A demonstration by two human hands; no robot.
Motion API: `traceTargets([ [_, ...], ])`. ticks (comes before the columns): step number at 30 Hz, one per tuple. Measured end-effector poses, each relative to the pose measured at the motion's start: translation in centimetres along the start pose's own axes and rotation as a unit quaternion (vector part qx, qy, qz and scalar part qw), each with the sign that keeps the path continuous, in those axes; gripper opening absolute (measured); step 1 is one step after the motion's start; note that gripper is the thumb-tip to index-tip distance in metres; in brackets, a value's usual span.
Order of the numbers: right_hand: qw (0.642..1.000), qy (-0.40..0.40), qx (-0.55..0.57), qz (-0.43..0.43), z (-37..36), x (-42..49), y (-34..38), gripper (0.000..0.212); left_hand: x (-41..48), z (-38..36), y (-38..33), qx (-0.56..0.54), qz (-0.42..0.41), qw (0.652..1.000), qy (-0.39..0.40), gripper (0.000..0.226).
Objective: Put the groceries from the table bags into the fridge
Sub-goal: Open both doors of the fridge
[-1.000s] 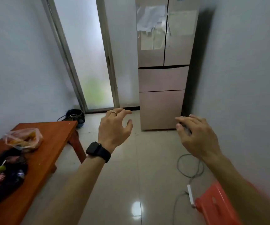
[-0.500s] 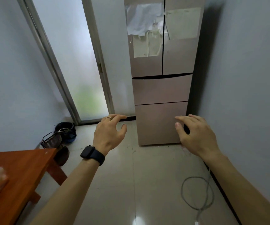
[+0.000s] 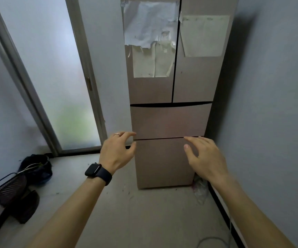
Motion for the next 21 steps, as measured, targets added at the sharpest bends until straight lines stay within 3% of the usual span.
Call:
traceTargets([
  [14, 0.999, 0.003, 0.014, -0.051, -6.5, 23.0, -12.0, 0.044, 26.0, -17.0, -1.3, -0.027, -0.033, 0.995, 0.090, 0.043],
  [18, 0.994, 0.035, 0.074, -0.073, -9.4, 29.1, -16.3, 0.045, 30.8, -22.2, -2.0, -0.123, 0.021, 0.987, 0.105, 0.035],
  [21, 0.953, 0.044, 0.250, -0.168, -12.0, 33.9, -20.5, 0.037, 33.8, -26.4, -2.6, -0.282, 0.142, 0.940, 0.131, 0.032],
])
Point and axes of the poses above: each hand's wrist, its own x-axis towards the middle knuckle, its own z-axis out of the back of the hand, y = z × x, the point moved 7 cm from there along x, towards the middle knuckle, and after that the axes turned 11 degrees about x, right-handed, at the moved point
